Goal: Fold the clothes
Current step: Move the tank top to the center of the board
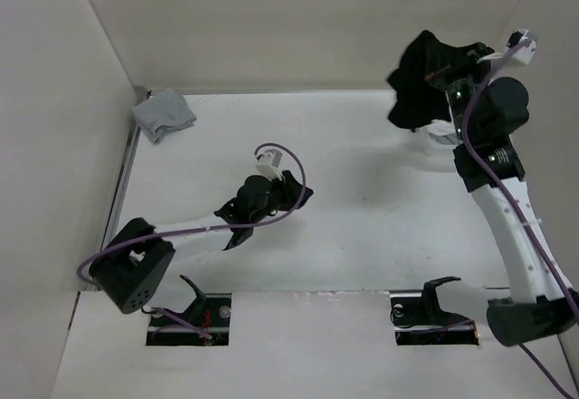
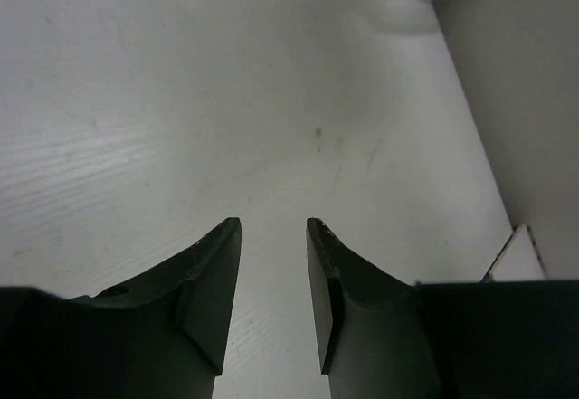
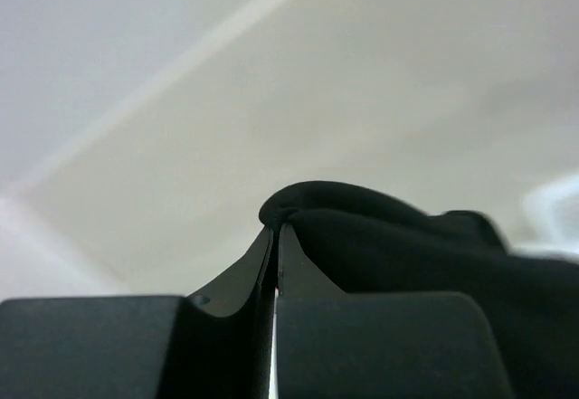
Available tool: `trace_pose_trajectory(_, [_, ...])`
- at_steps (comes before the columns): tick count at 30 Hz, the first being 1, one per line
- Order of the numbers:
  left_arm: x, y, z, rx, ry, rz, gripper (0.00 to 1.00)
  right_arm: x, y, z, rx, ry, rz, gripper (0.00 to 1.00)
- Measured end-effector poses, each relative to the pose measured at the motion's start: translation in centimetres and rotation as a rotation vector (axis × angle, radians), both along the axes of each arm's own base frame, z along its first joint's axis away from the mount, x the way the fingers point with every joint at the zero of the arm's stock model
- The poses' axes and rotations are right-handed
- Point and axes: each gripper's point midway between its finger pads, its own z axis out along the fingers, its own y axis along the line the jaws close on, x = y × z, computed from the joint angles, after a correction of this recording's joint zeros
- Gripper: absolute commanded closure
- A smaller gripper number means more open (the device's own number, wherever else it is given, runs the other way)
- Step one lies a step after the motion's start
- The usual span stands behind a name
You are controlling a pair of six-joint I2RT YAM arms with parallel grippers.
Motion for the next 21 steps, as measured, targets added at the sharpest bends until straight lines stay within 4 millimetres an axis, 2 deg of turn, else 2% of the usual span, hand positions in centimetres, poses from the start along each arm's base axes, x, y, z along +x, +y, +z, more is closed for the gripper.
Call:
trace_pose_trajectory(2, [1.2,2.1,2.6,-0.046,-0.033,0.068,0.67,-3.7,3.9,3.4,0.011,-0.086,0.128,1.0])
trace_pose_trajectory(5, [2.9,5.8,5.6,-0.105,-0.076,0.185,0.66,-8.1,6.7,5.8,0.038,-0.16,0.246,0.99])
trace_pose_trajectory(6, [3.3,7.2,6.2,-0.12,-0.084,0.227,0.65,-9.2,7.4,5.7,0.053,-0.175,0.281,0.99])
trace_pose_trajectory(8, [3.9,10.6,6.8,-0.143,-0.091,0.327,0.64,-10.4,8.6,3.4,0.082,-0.171,0.342,0.98])
trace_pose_trajectory(9, [4.0,12.0,6.7,-0.145,-0.086,0.367,0.63,-10.5,9.0,1.4,0.098,-0.153,0.364,0.97])
trace_pose_trajectory(10, [4.1,13.5,6.4,-0.145,-0.079,0.41,0.63,-10.1,9.4,-1.6,0.112,-0.117,0.381,0.93])
trace_pose_trajectory(11, [4.1,15.0,6.1,-0.141,-0.07,0.45,0.62,-9.2,10.0,-5.1,0.124,-0.062,0.394,0.9])
trace_pose_trajectory(12, [4.1,16.8,5.4,-0.132,-0.054,0.502,0.62,-8.1,10.5,-9.1,0.131,0.007,0.4,0.83])
trace_pose_trajectory(13, [3.9,17.7,4.9,-0.124,-0.041,0.532,0.61,-6.9,11.1,-14.0,0.13,0.108,0.404,0.74])
trace_pose_trajectory(14, [3.7,18.4,4.4,-0.115,-0.028,0.554,0.6,-5.8,11.4,-19.9,0.132,0.232,0.398,0.65])
trace_pose_trajectory(15, [3.4,18.7,4.0,-0.107,-0.018,0.563,0.6,-5.4,11.4,-24.5,0.129,0.337,0.387,0.6])
trace_pose_trajectory(16, [3.1,18.8,3.3,-0.095,-0.001,0.565,0.6,-5.6,11.0,-30.3,0.12,0.474,0.367,0.56])
trace_pose_trajectory(17, [3.0,18.8,2.9,-0.085,0.012,0.562,0.61,-6.6,10.5,-35.1,0.115,0.596,0.347,0.54])
trace_pose_trajectory(18, [2.7,18.5,2.2,-0.064,0.032,0.551,0.64,-7.8,9.8,-38.3,0.11,0.684,0.328,0.53])
trace_pose_trajectory(19, [2.4,18.0,1.4,-0.039,0.051,0.533,0.68,-8.9,9.3,-40.1,0.109,0.74,0.315,0.56])
trace_pose_trajectory(21, [1.5,16.7,-0.1,0.015,0.084,0.48,0.72,-9.4,9.1,-40.0,0.111,0.743,0.315,0.69])
